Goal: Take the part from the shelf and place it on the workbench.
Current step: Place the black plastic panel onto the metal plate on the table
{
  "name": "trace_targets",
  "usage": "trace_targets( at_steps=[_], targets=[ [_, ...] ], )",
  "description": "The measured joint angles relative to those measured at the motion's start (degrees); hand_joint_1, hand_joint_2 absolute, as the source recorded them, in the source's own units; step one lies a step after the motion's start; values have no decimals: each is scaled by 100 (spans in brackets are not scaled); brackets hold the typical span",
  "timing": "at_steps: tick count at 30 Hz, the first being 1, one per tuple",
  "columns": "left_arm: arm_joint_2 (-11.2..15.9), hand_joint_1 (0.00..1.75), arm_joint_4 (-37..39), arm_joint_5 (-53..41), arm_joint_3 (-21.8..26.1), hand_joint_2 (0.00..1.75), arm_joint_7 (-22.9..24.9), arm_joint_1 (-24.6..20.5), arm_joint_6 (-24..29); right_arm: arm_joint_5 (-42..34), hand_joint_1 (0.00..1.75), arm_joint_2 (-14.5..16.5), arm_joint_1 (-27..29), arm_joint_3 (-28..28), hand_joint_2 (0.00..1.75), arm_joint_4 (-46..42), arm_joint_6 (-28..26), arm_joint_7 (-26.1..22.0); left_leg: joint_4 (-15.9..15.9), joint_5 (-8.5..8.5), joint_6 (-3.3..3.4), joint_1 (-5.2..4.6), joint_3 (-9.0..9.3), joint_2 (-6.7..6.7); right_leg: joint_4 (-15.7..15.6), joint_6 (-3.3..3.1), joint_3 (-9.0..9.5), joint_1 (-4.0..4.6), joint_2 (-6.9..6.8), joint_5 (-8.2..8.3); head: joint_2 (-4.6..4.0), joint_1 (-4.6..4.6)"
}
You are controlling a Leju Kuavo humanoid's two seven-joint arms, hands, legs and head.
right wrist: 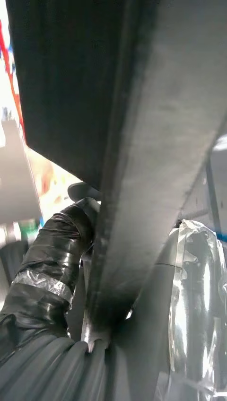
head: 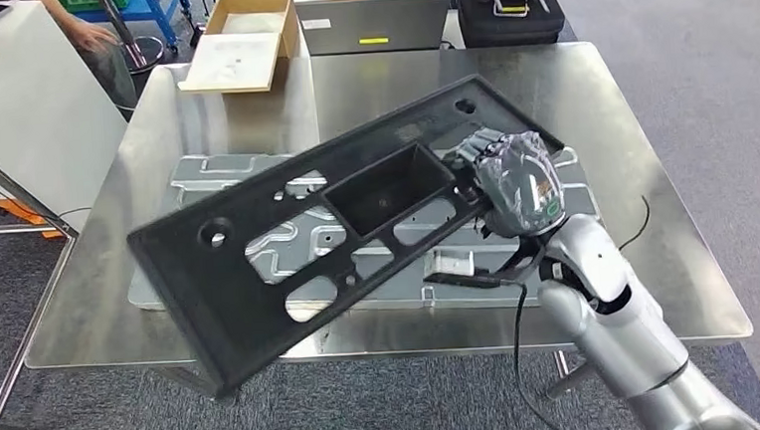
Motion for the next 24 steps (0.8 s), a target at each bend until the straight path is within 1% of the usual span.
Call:
trace_targets(
  at_steps=[1,2,3,5,6,7,8,10,11,12,14,15,16,17,18,20,21,22,23,24],
  targets=[
    [1,0,0,-10,-2,0,3,-4,-5,22,175,-29,-51,-52,175,84,4,17,92,-48,-24,3,-22,6,-26,-28,39,-16,0,-10,0,2],
    [1,0,0,-16,-5,0,5,-11,-11,32,175,-53,-91,-93,175,157,5,27,257,-146,-50,9,-94,12,-49,-55,78,-28,0,-16,0,2],
    [2,0,0,-19,-9,0,5,-21,-16,35,175,-72,-120,-127,175,222,3,34,543,-294,-76,20,-238,18,-64,-79,111,-37,-1,-24,0,1],
    [4,0,0,-27,-15,0,6,-36,-21,27,175,-115,-146,-190,175,359,-1,51,1285,-588,-128,29,-660,18,-68,-112,141,-34,0,-52,0,1],
    [5,0,0,-34,-17,0,7,-37,-21,18,175,-138,-143,-228,175,434,-3,63,1543,-640,-143,32,-843,19,-65,-119,155,-33,1,-69,0,1],
    [5,0,0,-48,-20,0,7,-36,-22,6,175,-163,-138,-273,175,511,-3,77,1597,-570,-147,32,-936,19,-62,-119,174,-32,3,-89,0,1],
    [7,0,-1,-59,-22,0,8,-37,-22,-3,175,-189,-134,-322,175,587,-5,87,1424,-381,-135,32,-922,19,-58,-110,200,-32,6,-111,0,1],
    [14,0,-2,-81,-26,0,8,-43,-23,-5,175,-243,-131,-433,175,731,-10,99,698,140,-82,29,-690,18,-52,-83,264,-31,9,-162,0,2],
    [19,0,-2,-85,-28,0,8,-48,-24,3,175,-269,-132,-491,175,806,-14,99,364,288,-59,16,-585,17,-49,-63,282,-28,9,-179,0,2],
    [22,0,-2,-90,-29,0,8,-52,-25,13,175,-296,-131,-550,175,880,-16,100,156,374,-27,2,-518,17,-50,-38,282,-23,9,-187,0,2],
    [25,0,-3,-94,-31,0,9,-52,-26,31,175,-343,-120,-645,175,1014,-20,104,12,376,28,-24,-493,15,-54,24,258,-16,10,-189,0,2],
    [26,0,-4,-96,-32,0,9,-51,-26,39,175,-363,-111,-679,175,1063,-21,106,-17,411,70,-13,-475,18,-51,58,247,-20,10,-205,0,2],
    [27,0,-4,-96,-32,0,9,-55,-26,46,175,-378,-105,-703,175,1104,-22,105,-52,427,102,-5,-458,21,-1,86,231,-24,7,-254,0,2],
    [28,0,-4,-97,-32,0,9,-65,-26,52,175,-391,-104,-727,175,1138,-23,103,-79,443,138,5,-440,25,136,111,176,-28,7,-348,0,2],
    [28,0,-5,-97,-33,0,8,-75,-26,56,175,-403,-102,-750,175,1167,-24,101,-100,451,167,13,-423,29,384,130,66,-37,5,-494,0,2],
    [29,0,-6,-101,-33,0,9,-87,-26,77,175,-420,-92,-782,175,1232,-18,114,-100,444,199,7,-415,29,1111,167,-293,-55,4,-811,0,2],
    [29,0,-7,-108,-33,0,9,-86,-26,108,175,-424,-80,-789,175,1270,-7,138,-95,437,203,5,-414,29,1409,184,-460,-66,2,-894,0,3],
    [29,0,-7,-116,-33,0,10,-86,-27,159,175,-427,-68,-790,175,1315,10,171,-88,429,203,5,-412,28,1536,199,-551,-81,1,-873,0,3],
    [29,0,-7,-126,-33,0,10,-87,-28,227,175,-430,-60,-790,175,1370,31,206,-76,418,199,7,-409,26,1447,210,-534,-96,-1,-743,0,3],
    [29,0,-7,-135,-33,0,10,-89,-32,307,175,-433,-58,-790,175,1441,49,232,-57,402,190,9,-404,22,1140,215,-403,-110,-6,-529,0,3]
  ],
)
